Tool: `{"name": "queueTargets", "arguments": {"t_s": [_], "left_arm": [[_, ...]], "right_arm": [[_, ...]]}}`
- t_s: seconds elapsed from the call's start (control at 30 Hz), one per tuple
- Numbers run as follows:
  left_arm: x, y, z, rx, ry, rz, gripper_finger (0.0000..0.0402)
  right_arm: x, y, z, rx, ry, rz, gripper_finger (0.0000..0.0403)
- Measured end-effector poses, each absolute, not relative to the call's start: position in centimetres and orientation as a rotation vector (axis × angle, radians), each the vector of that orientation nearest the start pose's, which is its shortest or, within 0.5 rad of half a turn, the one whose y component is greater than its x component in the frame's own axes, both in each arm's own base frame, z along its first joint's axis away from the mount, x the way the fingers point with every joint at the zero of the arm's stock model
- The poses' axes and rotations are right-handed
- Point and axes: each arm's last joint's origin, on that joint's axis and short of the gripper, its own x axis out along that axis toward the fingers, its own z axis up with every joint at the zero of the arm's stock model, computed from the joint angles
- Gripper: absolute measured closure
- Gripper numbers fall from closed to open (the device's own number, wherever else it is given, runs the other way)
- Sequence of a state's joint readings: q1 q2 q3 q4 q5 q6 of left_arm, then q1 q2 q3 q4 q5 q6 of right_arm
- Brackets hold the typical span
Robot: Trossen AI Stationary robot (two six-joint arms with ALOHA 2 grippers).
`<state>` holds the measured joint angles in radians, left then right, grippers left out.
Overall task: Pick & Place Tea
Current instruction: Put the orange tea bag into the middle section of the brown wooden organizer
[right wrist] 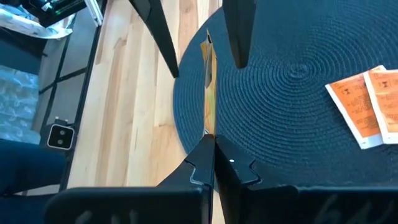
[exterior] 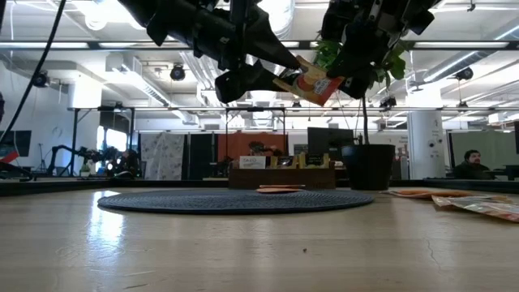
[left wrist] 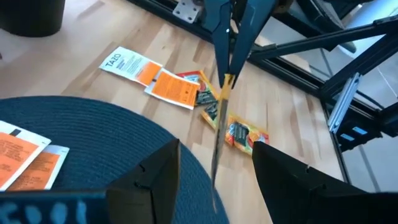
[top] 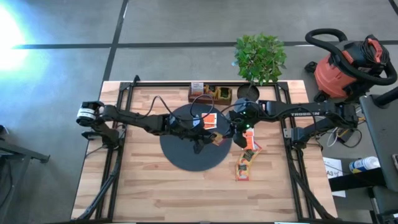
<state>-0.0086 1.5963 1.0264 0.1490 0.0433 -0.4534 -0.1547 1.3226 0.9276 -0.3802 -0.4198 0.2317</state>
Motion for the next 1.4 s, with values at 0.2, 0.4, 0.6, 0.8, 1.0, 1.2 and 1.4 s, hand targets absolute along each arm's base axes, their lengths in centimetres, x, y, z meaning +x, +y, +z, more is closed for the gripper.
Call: {"name": "queueTargets", "arguments": {"t_s": [0.2,0.4,0.6,0.8,1.0,1.2,1.4], "left_arm": [[35.5,-0.4,24.3,-0.457,0.436,0.048,0.022],[35.8,-0.4,23.4,-0.5,0.463,0.065,0.0269],[35.9,-0.4,23.5,-0.513,0.456,0.074,0.034],[36.0,-0.2,23.9,-0.489,0.436,0.103,0.0397],[36.0,-0.2,23.8,-0.481,0.455,0.119,0.04],[35.5,-0.1,23.0,-0.456,0.55,0.145,0.0401],[35.4,-0.1,23.1,-0.408,0.587,0.139,0.0401]], "right_arm": [[27.1,-3.0,25.8,0.432,0.745,0.168,0.0394],[27.0,-3.0,26.0,0.432,0.736,0.165,0.0394],[27.0,-3.1,26.0,0.425,0.735,0.146,0.0394],[27.0,-3.1,26.0,0.432,0.738,0.135,0.0394],[26.9,-3.1,25.9,0.458,0.75,0.115,0.0382],[26.7,-3.3,25.8,0.432,0.765,0.04,0.0324],[27.3,-3.4,25.3,0.376,0.765,0.061,0.026]]}}
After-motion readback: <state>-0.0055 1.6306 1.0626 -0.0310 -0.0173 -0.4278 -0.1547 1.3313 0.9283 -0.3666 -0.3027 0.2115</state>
